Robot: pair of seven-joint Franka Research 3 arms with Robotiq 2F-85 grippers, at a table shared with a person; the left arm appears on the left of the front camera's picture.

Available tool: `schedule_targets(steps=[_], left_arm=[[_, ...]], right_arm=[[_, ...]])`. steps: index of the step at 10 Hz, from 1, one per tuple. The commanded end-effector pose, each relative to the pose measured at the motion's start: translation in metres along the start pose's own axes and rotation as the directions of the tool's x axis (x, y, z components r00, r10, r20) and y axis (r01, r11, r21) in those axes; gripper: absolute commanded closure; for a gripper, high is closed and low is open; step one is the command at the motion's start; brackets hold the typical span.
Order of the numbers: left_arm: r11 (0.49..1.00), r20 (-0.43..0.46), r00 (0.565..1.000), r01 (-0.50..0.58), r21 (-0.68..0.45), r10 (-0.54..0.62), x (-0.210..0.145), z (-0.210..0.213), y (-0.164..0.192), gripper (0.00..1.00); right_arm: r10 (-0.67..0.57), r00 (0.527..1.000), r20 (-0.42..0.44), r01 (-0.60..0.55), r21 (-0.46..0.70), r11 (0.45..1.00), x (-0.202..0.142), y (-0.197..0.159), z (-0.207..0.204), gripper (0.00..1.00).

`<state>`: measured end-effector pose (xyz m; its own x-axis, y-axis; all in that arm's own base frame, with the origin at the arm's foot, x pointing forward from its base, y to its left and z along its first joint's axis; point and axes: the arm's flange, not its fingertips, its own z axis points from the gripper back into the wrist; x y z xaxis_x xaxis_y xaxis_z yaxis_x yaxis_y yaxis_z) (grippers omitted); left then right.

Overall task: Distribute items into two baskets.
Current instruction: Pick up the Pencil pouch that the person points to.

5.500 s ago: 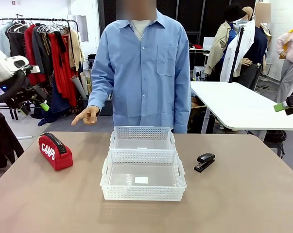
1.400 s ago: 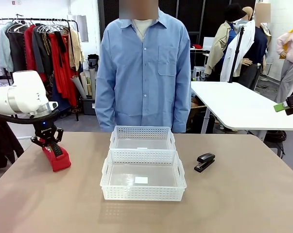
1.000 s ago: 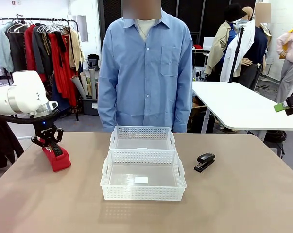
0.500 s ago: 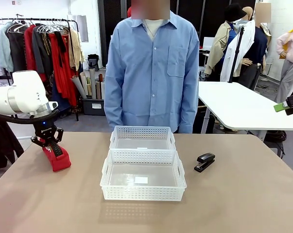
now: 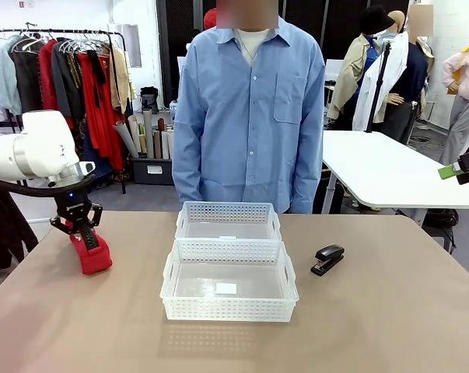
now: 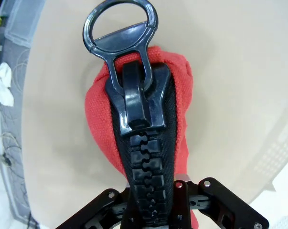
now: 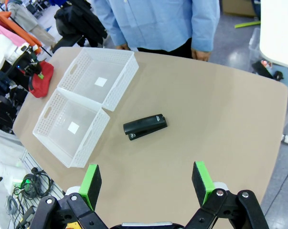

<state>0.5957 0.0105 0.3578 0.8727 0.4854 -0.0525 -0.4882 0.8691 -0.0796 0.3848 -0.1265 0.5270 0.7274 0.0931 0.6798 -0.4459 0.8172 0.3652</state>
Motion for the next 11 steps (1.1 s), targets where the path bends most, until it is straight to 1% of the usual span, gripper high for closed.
schedule_targets(steps=[1, 2, 3, 4, 5, 6, 7, 8, 9, 10, 11], left_arm=[[0.978, -0.040, 0.978, 0.204, 0.041, -0.203, 0.003, 0.035, -0.022, 1.00], [0.954, -0.036, 0.956, 0.294, 0.066, -0.292, -0.002, 0.053, -0.035, 1.00], [0.914, -0.062, 0.921, 0.391, 0.111, -0.386, -0.008, 0.070, -0.046, 1.00], [0.842, -0.079, 0.857, 0.516, 0.156, -0.510, -0.019, 0.088, -0.057, 1.00], [0.792, -0.086, 0.818, 0.573, 0.211, -0.569, -0.030, 0.102, -0.064, 1.00], [0.721, -0.104, 0.752, 0.655, 0.227, -0.651, -0.043, 0.117, -0.070, 1.00], [0.631, -0.123, 0.661, 0.746, 0.215, -0.740, -0.057, 0.134, -0.073, 1.00], [0.582, -0.120, 0.609, 0.789, 0.198, -0.784, -0.071, 0.151, -0.070, 1.00], [0.511, -0.136, 0.528, 0.847, 0.146, -0.838, -0.083, 0.164, -0.063, 1.00], [0.458, -0.124, 0.464, 0.886, 0.074, -0.877, -0.092, 0.174, -0.052, 1.00], [0.419, -0.106, 0.421, 0.907, 0.038, -0.901, -0.100, 0.182, -0.042, 1.00]], right_arm=[[0.002, 1.000, 0.010, -0.002, 0.008, 1.000, 0.001, 0.000, -0.001, 0.00], [0.002, 1.000, 0.010, -0.002, 0.008, 1.000, 0.001, 0.000, -0.001, 0.00], [0.002, 1.000, 0.010, -0.002, 0.008, 1.000, 0.001, 0.000, -0.001, 0.00], [0.002, 1.000, 0.010, -0.002, 0.008, 1.000, 0.001, 0.000, -0.001, 0.00], [0.002, 1.000, 0.010, -0.002, 0.008, 1.000, 0.001, 0.000, -0.001, 0.00], [0.002, 1.000, 0.010, -0.002, 0.008, 1.000, 0.001, 0.000, -0.001, 0.00], [0.002, 1.000, 0.010, -0.002, 0.008, 1.000, 0.001, 0.000, -0.001, 0.00], [0.002, 1.000, 0.010, -0.002, 0.008, 1.000, 0.001, 0.000, -0.001, 0.00], [0.002, 1.000, 0.010, -0.002, 0.008, 1.000, 0.001, 0.000, -0.001, 0.00], [0.002, 1.000, 0.010, -0.002, 0.008, 1.000, 0.001, 0.000, -0.001, 0.00], [0.002, 1.000, 0.010, -0.002, 0.008, 1.000, 0.001, 0.000, -0.001, 0.00]])
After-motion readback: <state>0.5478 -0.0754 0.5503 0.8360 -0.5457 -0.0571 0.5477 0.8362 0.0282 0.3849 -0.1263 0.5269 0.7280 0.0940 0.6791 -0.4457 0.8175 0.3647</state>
